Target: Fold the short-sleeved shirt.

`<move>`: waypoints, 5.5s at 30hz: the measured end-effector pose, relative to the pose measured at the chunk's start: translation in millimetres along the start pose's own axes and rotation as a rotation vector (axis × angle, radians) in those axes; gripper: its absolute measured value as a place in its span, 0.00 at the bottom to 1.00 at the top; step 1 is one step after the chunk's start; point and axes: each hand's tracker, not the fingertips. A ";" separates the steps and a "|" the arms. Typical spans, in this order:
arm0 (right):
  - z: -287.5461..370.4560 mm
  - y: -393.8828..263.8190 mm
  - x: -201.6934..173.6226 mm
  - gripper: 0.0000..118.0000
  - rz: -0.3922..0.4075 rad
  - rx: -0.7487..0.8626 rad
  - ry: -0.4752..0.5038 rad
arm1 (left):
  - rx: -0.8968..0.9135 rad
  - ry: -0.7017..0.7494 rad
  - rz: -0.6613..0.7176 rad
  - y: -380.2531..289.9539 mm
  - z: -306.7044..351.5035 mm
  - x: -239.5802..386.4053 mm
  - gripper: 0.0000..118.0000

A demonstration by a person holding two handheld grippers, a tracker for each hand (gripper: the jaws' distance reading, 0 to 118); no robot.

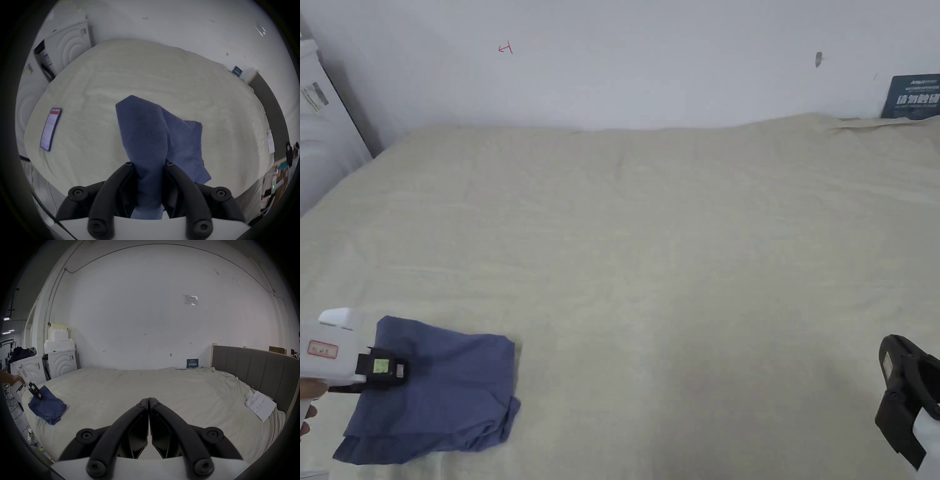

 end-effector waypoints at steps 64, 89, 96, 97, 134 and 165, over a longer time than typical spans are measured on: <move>27.9 66.1 33.8 0.00 0.043 0.145 -0.091 | 1.152 0.006 -0.171 -147.4 112.0 318.2 0.06; 39.5 64.8 36.5 0.00 0.061 0.164 -0.126 | 1.147 0.025 -0.229 -165.4 94.1 348.2 0.00; 39.8 65.2 35.0 0.00 0.066 0.164 -0.122 | 1.147 0.032 -0.214 -164.1 95.2 345.1 0.00; 39.9 65.4 34.9 0.00 0.066 0.164 -0.122 | 1.147 0.031 -0.214 -164.1 95.2 345.1 0.00; 40.2 68.4 34.2 0.00 0.071 0.168 -0.126 | 1.150 0.060 -0.217 -163.0 91.8 339.8 0.00; 42.8 67.7 37.2 0.97 0.053 0.169 -0.151 | 1.136 0.059 -0.156 -159.6 94.5 324.8 1.00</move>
